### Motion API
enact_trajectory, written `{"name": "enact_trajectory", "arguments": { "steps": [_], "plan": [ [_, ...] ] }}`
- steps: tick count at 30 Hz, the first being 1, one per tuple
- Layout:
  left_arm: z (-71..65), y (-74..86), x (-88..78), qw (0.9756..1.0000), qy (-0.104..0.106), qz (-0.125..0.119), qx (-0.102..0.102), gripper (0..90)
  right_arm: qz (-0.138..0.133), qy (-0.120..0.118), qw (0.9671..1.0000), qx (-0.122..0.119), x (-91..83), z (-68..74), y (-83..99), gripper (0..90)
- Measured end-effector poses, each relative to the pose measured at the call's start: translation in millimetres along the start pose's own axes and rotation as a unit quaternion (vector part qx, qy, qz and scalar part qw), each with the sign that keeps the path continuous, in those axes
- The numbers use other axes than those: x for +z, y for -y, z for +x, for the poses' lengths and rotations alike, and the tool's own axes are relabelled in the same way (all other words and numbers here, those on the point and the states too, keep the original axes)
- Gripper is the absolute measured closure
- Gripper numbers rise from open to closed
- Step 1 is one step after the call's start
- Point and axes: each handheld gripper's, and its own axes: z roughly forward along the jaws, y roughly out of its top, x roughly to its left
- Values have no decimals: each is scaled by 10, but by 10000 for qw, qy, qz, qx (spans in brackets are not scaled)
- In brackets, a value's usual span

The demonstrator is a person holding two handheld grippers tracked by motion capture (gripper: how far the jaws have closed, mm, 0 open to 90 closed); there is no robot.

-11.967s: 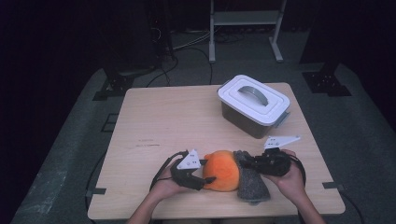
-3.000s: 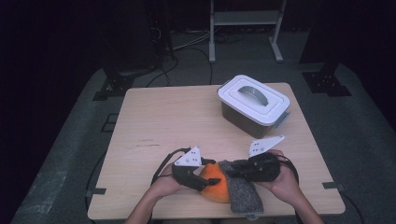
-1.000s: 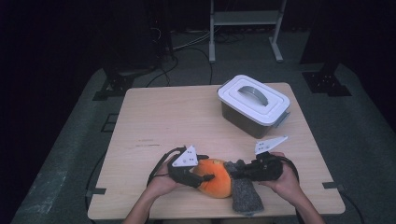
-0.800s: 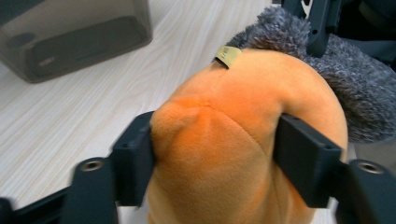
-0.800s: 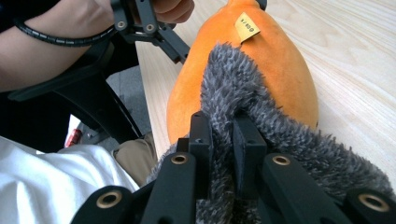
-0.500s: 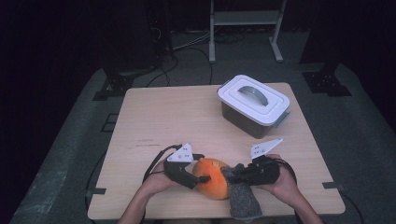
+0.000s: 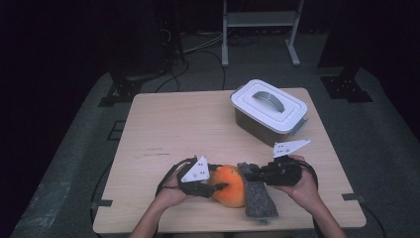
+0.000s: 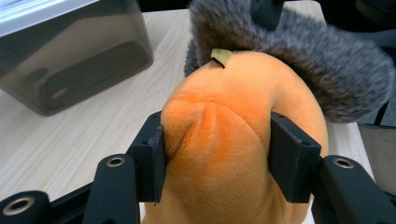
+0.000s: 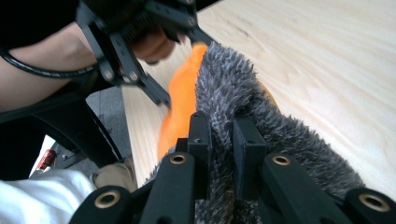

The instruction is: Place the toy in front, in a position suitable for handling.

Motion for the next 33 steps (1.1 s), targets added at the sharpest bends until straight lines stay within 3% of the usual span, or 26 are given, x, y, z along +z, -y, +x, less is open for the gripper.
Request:
{"name": "enact_trajectory", "arguments": {
  "steps": [3, 7, 10, 13, 16, 19, 24, 27, 29, 33],
  "plan": [
    [47, 57, -30, 9998, 98, 0, -161, 437, 135, 24, 9997, 184, 22, -102, 111, 788],
    [102, 139, -78, 9982, 416, -2, -427, 411, 400, 171, 9984, 367, 8, -216, 231, 786],
    [105, 160, -71, 9968, 587, 21, -545, 395, 208, 144, 9989, 405, -46, -205, 204, 786],
    [97, 144, -64, 9969, 567, 42, -544, 391, 103, -6, 9997, 208, -31, -92, 121, 784],
    [120, 162, -74, 9967, 508, 72, -635, 401, 301, -35, 9995, 91, 68, -39, 135, 782],
    [154, 187, -85, 9962, 467, 104, -725, 403, 316, -141, 9991, 247, 100, -107, 207, 780],
    [222, 254, -121, 9942, 441, 152, -965, 397, 655, 118, 9971, 361, 107, -192, 347, 781],
    [238, 278, -123, 9929, 399, 126, -1114, 397, 510, 186, 9981, 308, 60, -143, 279, 780],
    [240, 279, -109, 9927, 391, 110, -1137, 397, 275, 92, 9993, 242, 50, -87, 206, 778],
    [250, 278, -111, 9928, 391, 138, -1125, 396, 430, 0, 9987, 269, 135, -110, 241, 774]
  ]
}}
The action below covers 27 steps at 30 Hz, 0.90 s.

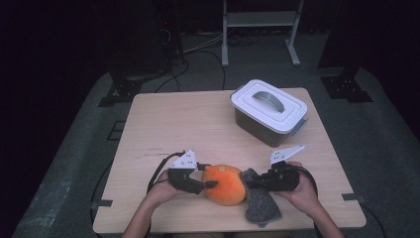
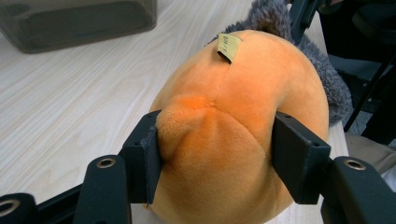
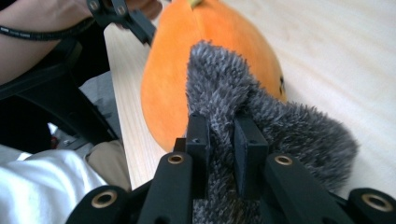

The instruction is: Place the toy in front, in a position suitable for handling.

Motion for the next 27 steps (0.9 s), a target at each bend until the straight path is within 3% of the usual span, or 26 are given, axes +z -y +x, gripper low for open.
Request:
{"name": "enact_trajectory", "arguments": {
  "steps": [2, 5, 11, 15, 17, 20, 23, 25, 27],
  "plan": [
    [13, 6, -6, 10000, -31, -19, -73, 394, 94, 2, 9999, 80, 7, -61, 49, 774],
    [26, 10, -13, 9998, -59, -56, -207, 394, 237, 184, 9995, 115, -13, -101, 98, 775],
    [-13, -53, 24, 9993, -284, -107, -219, 413, -453, 103, 9989, -80, -107, 37, -120, 777],
    [-8, -47, 25, 9990, -326, -144, -274, 415, -278, -3, 9996, 96, -8, -60, -50, 777],
    [-8, -52, 21, 9986, -378, -171, -316, 415, -127, 96, 9997, 178, -24, -122, 1, 777],
    [-37, -75, 11, 9981, -534, -250, -204, 418, -72, 252, 9995, 198, -57, -142, 41, 781],
    [-86, -124, 21, 9979, -556, -317, -47, 426, -568, 172, 9982, 48, -151, -46, -84, 781],
    [-131, -155, 42, 9981, -527, -314, 70, 425, -687, 174, 9975, -25, -147, -3, -151, 778],
    [-154, -164, 58, 9984, -471, -287, 128, 419, -564, 130, 9983, -68, -74, -6, -140, 777]
  ]
}}
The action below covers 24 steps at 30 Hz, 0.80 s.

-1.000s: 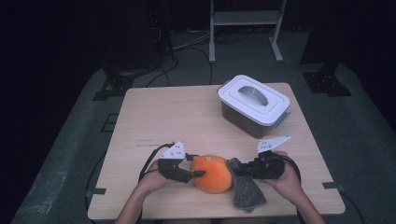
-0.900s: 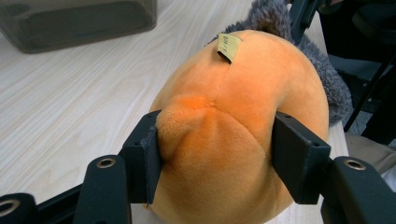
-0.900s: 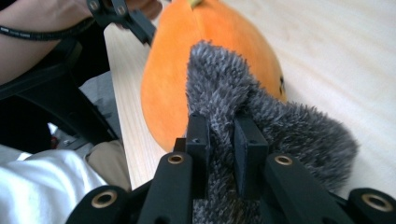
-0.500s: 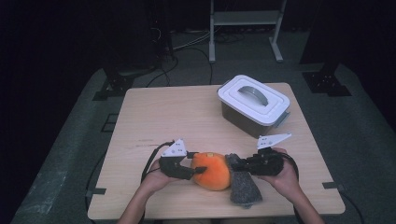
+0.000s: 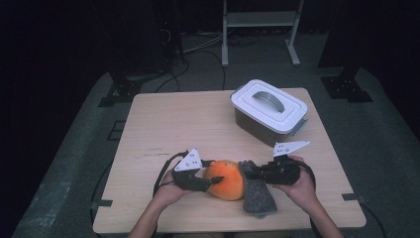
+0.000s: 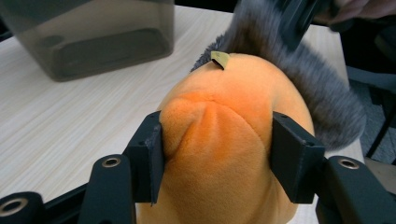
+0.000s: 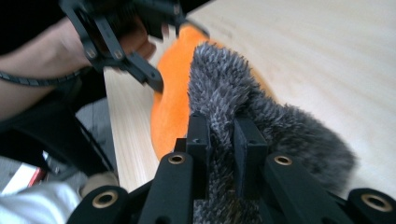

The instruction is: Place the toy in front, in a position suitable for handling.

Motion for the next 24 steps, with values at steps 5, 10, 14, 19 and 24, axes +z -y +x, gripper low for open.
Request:
{"name": "enact_trajectory", "arguments": {
  "steps": [5, 10, 14, 19, 24],
  "plan": [
    [8, 17, 7, 9998, 188, -87, -79, 282, 289, -95, 9995, 39, 56, -51, 104, 776],
    [34, 72, 65, 9992, 317, -38, -240, 221, 466, -70, 9988, 103, 5, -89, 186, 772],
    [20, 66, 45, 9994, 279, -45, -177, 361, 556, 86, 9984, 69, -51, -92, 181, 775],
    [-76, -47, 56, 9998, 168, -125, 75, 419, -18, 80, 9995, -289, -124, 114, -58, 774],
    [-64, -77, -6, 9998, 66, -201, 54, 434, 112, 237, 9988, -417, -16, 144, -30, 775]
  ]
}}
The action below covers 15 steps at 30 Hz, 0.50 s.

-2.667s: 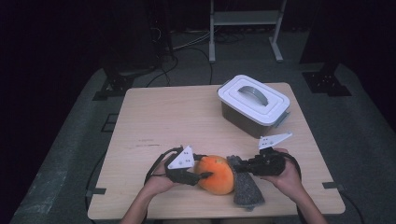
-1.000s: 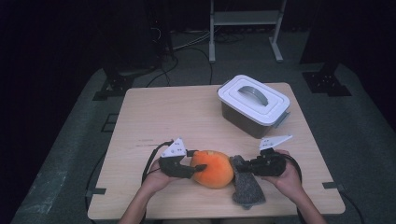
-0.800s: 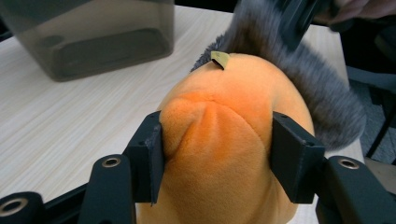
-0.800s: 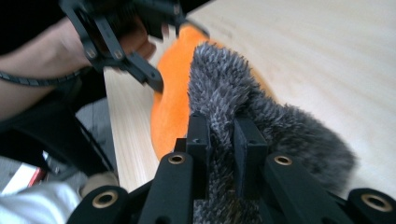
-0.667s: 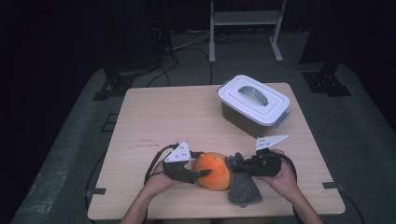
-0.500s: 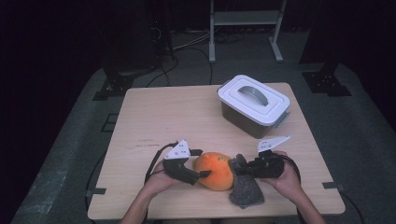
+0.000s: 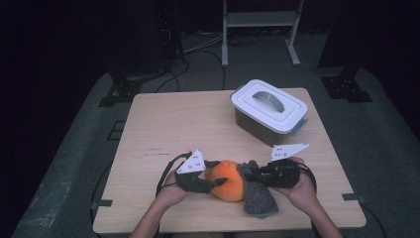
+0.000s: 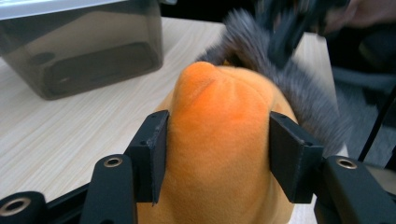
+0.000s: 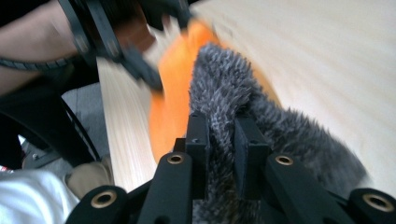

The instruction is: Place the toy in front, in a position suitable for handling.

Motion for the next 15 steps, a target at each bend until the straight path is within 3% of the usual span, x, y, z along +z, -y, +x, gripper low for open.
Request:
{"name": "enact_trajectory", "arguments": {
  "steps": [4, 9, 12, 15],
  "plan": [
    [21, 9, -22, 10000, 12, 30, -48, 436, 179, 2, 9995, 260, 21, -94, 114, 778],
    [-47, -47, 9, 9999, 50, 45, 92, 435, -321, -33, 9994, 123, -62, 8, -51, 774],
    [-59, -42, 27, 9998, 109, 108, 131, 416, -188, -95, 9998, 75, -1, 26, -44, 769],
    [-41, -22, 45, 9997, 246, 36, 15, 350, -10, -141, 9997, 201, 46, -34, 47, 776]
  ]
}}
